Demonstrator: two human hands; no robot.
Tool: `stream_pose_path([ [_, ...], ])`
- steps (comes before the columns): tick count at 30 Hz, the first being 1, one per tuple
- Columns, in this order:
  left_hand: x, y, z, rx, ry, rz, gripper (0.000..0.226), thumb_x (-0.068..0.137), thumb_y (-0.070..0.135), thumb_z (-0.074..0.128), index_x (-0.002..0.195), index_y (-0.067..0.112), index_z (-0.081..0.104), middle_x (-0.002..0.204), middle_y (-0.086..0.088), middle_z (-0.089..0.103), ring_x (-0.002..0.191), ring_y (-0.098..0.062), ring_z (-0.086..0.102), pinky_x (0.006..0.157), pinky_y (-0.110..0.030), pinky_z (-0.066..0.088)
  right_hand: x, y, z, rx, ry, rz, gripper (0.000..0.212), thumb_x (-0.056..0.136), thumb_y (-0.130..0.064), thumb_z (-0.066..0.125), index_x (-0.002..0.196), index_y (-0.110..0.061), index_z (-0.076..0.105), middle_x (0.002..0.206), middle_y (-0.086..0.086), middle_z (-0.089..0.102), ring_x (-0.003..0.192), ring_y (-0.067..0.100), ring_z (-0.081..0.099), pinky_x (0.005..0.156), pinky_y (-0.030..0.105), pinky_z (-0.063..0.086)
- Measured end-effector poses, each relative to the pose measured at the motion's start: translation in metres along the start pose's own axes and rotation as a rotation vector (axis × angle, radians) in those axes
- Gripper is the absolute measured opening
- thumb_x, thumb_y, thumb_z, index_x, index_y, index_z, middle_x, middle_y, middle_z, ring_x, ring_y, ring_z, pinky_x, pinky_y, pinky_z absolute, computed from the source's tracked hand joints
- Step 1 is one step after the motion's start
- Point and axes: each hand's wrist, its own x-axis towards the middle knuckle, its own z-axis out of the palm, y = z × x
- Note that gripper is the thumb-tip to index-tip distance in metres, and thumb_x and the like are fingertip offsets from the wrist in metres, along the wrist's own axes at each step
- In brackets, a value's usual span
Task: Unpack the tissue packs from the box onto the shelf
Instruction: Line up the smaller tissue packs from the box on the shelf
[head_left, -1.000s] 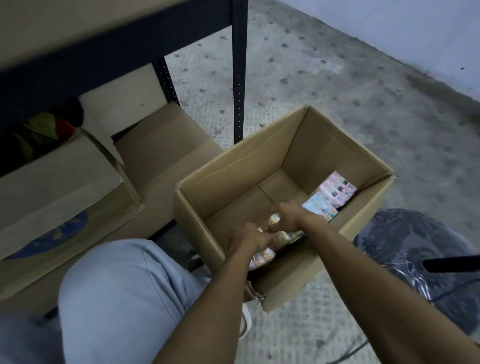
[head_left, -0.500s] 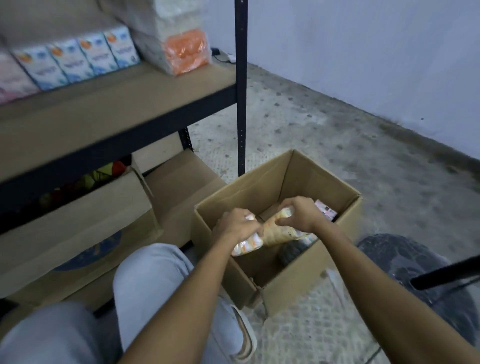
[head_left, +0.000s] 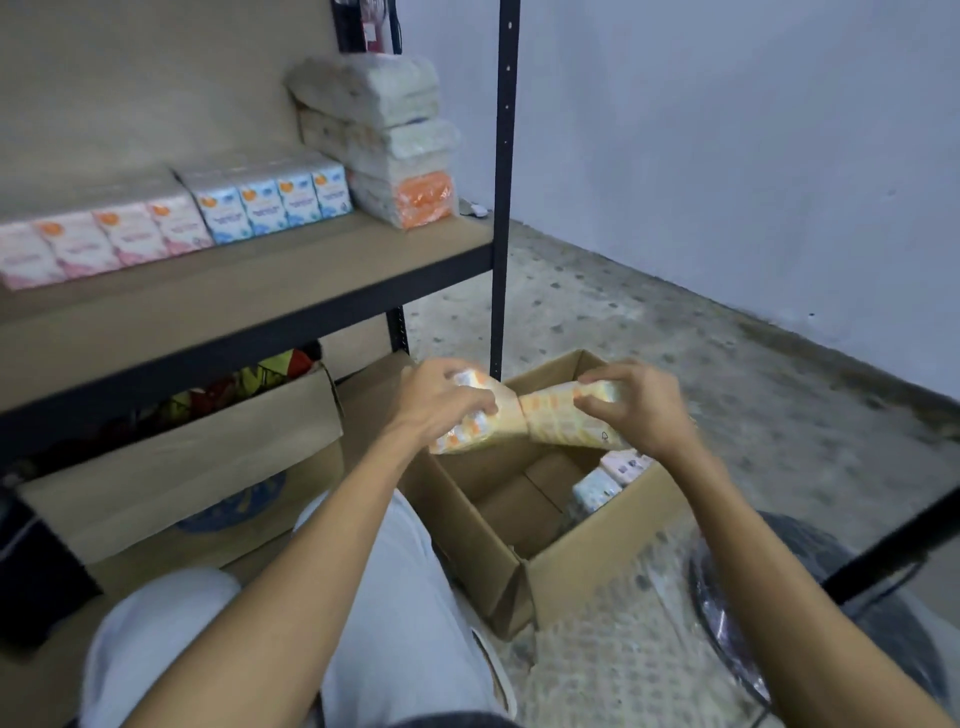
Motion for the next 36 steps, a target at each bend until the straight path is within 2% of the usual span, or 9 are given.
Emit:
stream_pose_path([
  [4,-0.015,0.021,-0.038,-0.014,0.054,0.067,0.045,0.048,0.04,0.076,0.093,0.045,0.072,0.082,0.013,0.071,0.076,-0.016,0.064,0.072,-0.032,0.055,-0.001,-0.03,-0.025,0.047,0.13,-0.036,0.023,0.075,-0.031,0.077,0.096,-0.024,0.074,0.103,-0.004,0.07,0.101,0.012,0.058,0.081,0.016,0.032],
  [9,-0.034,0.049,-0.088,-0.059,0.169,0.147,0.045,0.054,0.037,0.078,0.097,0.047,0.071,0.106,0.013,0.065,0.077,-0.017,0.061,0.071,-0.032,0.052,0.005,-0.068,-0.051,0.123,0.281,-0.105,0.022,0.074,-0.033,0.078,0.095,-0.027,0.073,0.095,-0.009,0.063,0.093,0.001,0.052,0.079,0.014,0.03],
  [12,-0.045,0.062,-0.116,-0.111,0.217,0.199,0.044,0.058,0.029,0.079,0.1,0.042,0.072,0.111,0.012,0.064,0.073,-0.017,0.061,0.068,-0.032,0.053,0.014,-0.092,-0.062,0.15,0.349,-0.16,0.023,0.074,-0.036,0.077,0.095,-0.028,0.073,0.097,-0.01,0.061,0.091,0.002,0.053,0.081,0.018,0.036],
  [16,-0.055,0.073,-0.151,-0.148,0.349,0.258,0.041,0.057,0.022,0.081,0.093,0.04,0.074,0.112,0.01,0.066,0.087,-0.013,0.065,0.072,-0.033,0.057,0.031,-0.122,-0.064,0.224,0.421,-0.219,0.022,0.074,-0.037,0.077,0.095,-0.03,0.073,0.101,-0.005,0.065,0.091,-0.002,0.052,0.08,0.002,0.032],
  [18,-0.059,0.072,-0.168,-0.125,0.408,0.272,0.042,0.057,0.024,0.082,0.094,0.042,0.073,0.109,0.012,0.068,0.093,-0.01,0.064,0.078,-0.037,0.058,0.039,-0.138,-0.062,0.261,0.447,-0.251,0.022,0.074,-0.036,0.077,0.095,-0.028,0.073,0.1,-0.005,0.065,0.091,-0.003,0.052,0.081,0.0,0.032],
  [24,-0.073,0.049,-0.209,-0.069,0.513,0.289,0.05,0.064,0.017,0.083,0.108,0.037,0.07,0.11,0.004,0.068,0.095,-0.016,0.065,0.072,-0.04,0.06,0.059,-0.179,-0.039,0.385,0.449,-0.342,0.023,0.075,-0.035,0.077,0.096,-0.026,0.074,0.1,-0.01,0.061,0.096,-0.002,0.055,0.085,0.006,0.037],
  [28,-0.081,0.022,-0.231,-0.07,0.575,0.29,0.051,0.066,0.006,0.081,0.106,0.035,0.069,0.112,0.004,0.067,0.098,-0.013,0.063,0.061,-0.022,0.052,0.074,-0.194,-0.009,0.455,0.394,-0.397,0.023,0.074,-0.034,0.078,0.095,-0.025,0.074,0.098,-0.009,0.063,0.098,0.003,0.057,0.088,0.014,0.041],
  [32,-0.081,-0.015,-0.252,-0.037,0.606,0.277,0.055,0.062,0.003,0.082,0.101,0.041,0.069,0.114,0.013,0.064,0.109,-0.012,0.057,0.079,-0.03,0.054,0.088,-0.203,0.021,0.547,0.289,-0.427,0.025,0.075,-0.032,0.079,0.096,-0.021,0.074,0.1,-0.006,0.065,0.099,0.003,0.059,0.089,0.017,0.045],
  [36,-0.079,-0.042,-0.269,0.04,0.595,0.261,0.057,0.061,0.002,0.082,0.103,0.039,0.069,0.114,0.017,0.062,0.109,0.001,0.052,0.087,-0.021,0.044,0.103,-0.212,0.044,0.588,0.216,-0.447,0.025,0.073,-0.029,0.081,0.096,-0.021,0.074,0.101,-0.005,0.066,0.098,0.0,0.058,0.09,0.015,0.044],
])
